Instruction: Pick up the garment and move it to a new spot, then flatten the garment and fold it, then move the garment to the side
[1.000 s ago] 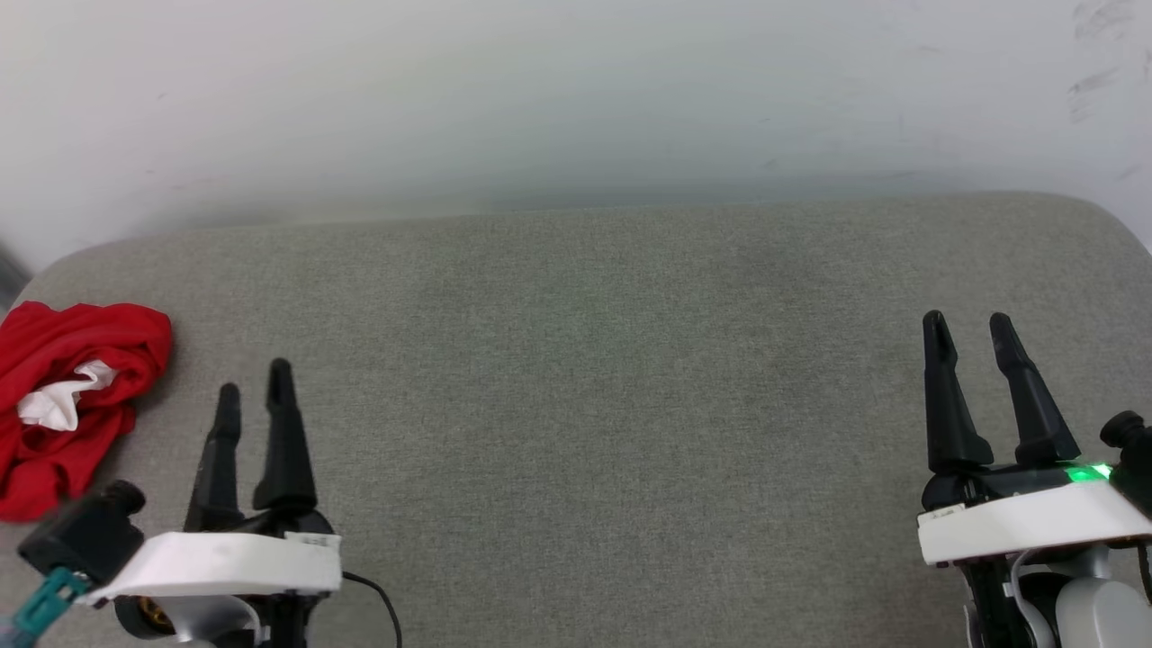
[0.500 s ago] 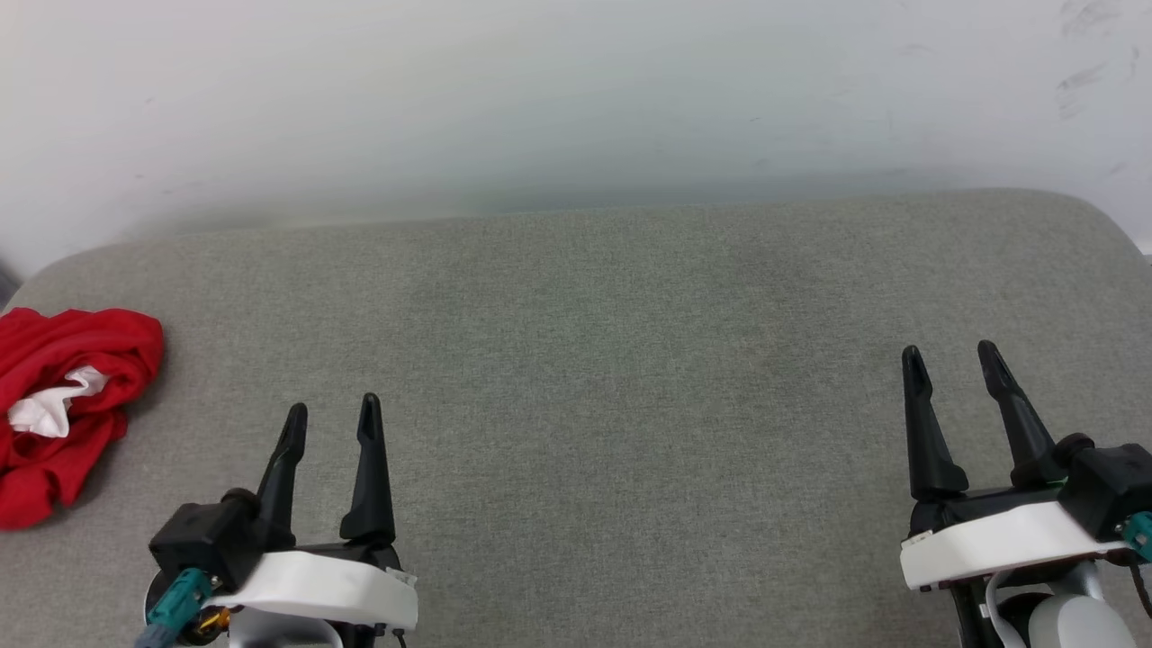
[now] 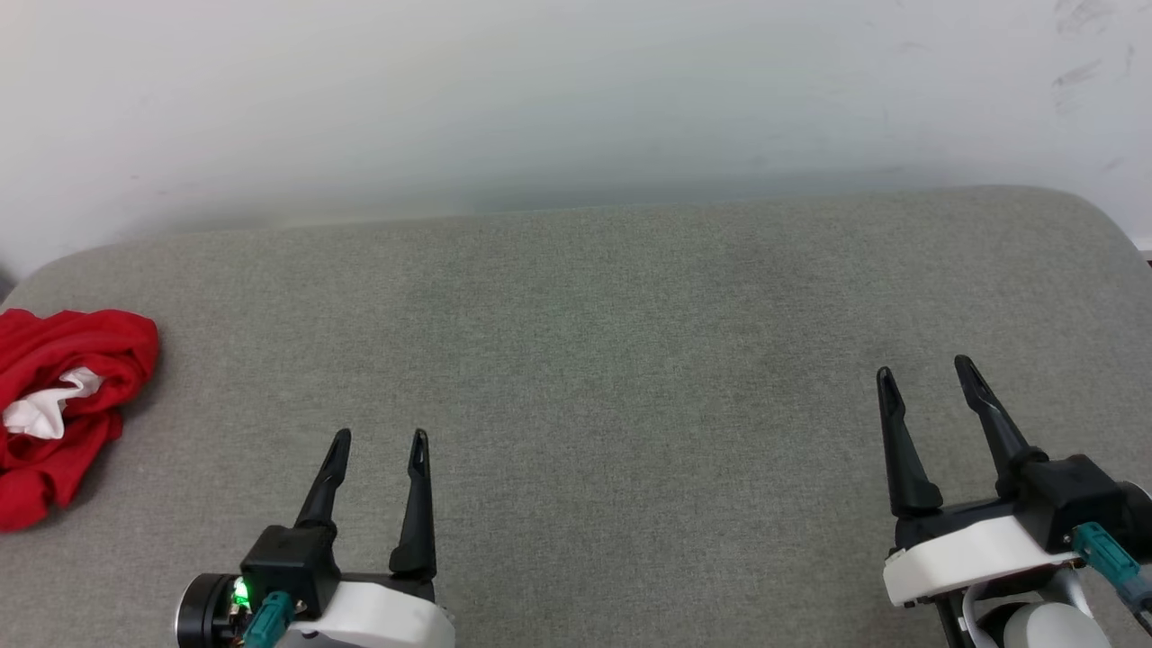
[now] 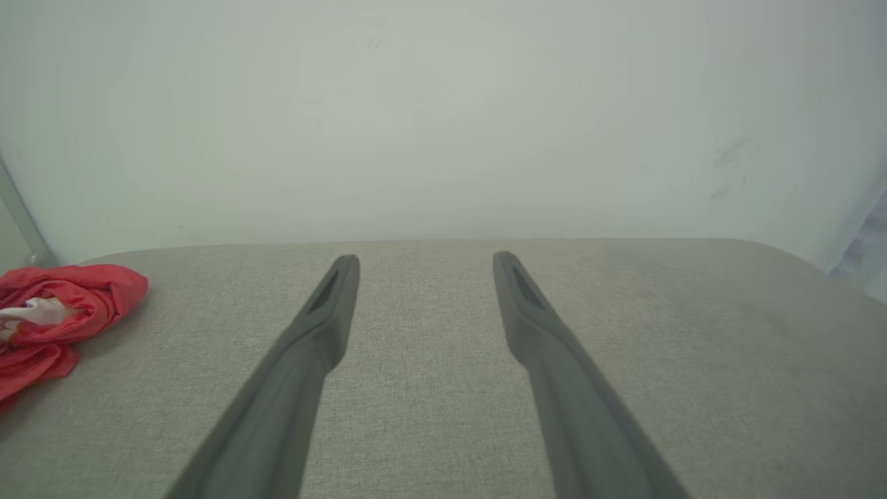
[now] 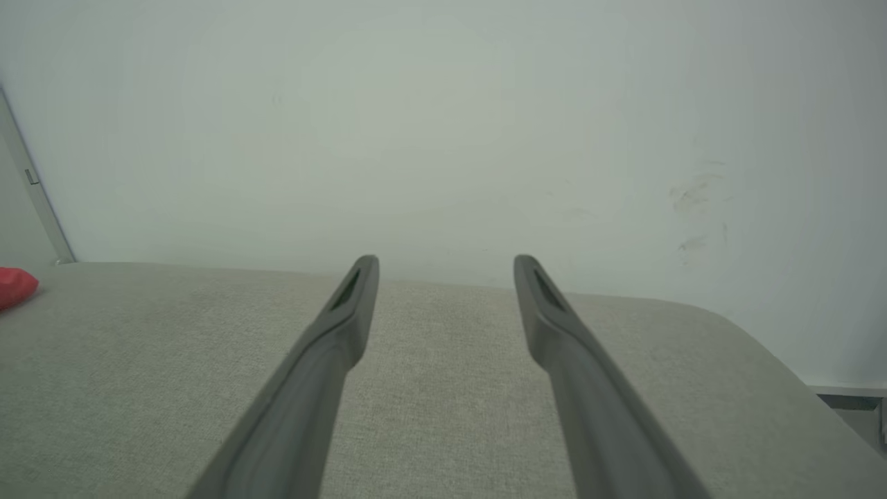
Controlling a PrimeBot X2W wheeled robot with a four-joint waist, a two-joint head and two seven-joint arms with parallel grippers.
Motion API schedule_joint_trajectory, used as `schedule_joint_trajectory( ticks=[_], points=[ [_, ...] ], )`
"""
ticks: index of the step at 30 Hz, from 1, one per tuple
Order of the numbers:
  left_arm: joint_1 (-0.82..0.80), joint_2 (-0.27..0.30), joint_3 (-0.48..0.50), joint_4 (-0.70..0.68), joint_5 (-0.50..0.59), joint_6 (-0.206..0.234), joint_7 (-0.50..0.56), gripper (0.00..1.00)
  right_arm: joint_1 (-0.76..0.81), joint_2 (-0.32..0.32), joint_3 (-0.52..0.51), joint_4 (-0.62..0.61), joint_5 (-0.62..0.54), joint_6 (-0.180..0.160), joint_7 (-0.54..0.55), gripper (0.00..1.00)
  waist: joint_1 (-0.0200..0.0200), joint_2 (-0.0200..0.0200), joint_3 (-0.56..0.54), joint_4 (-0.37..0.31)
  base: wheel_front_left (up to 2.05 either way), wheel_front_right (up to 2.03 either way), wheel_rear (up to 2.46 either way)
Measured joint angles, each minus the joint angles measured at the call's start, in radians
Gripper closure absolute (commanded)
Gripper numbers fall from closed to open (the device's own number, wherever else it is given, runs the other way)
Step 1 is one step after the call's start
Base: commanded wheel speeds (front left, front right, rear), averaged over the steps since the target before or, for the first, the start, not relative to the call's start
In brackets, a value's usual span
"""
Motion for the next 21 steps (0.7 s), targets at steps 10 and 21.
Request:
schedule_joint_trajectory(
  ticks=[10,21],
  points=[
    [0.012,-0.023,0.028,-0.037,-0.009,-0.012,-0.020,0.00,0.000,0.000,0.007,-0.004,-0.015,0.000,-0.022,0.00,0.0000,0.0000,0.007,0.003,0.00,0.00,0.00],
    [0.059,-0.136,0.211,-0.029,0.008,-0.218,-0.042,0.00,0.005,0.000,0.003,0.038,0.122,0.000,-0.044,0.00,-0.0001,0.0000,0.009,-0.002,0.00,0.00,0.00]
  ],
)
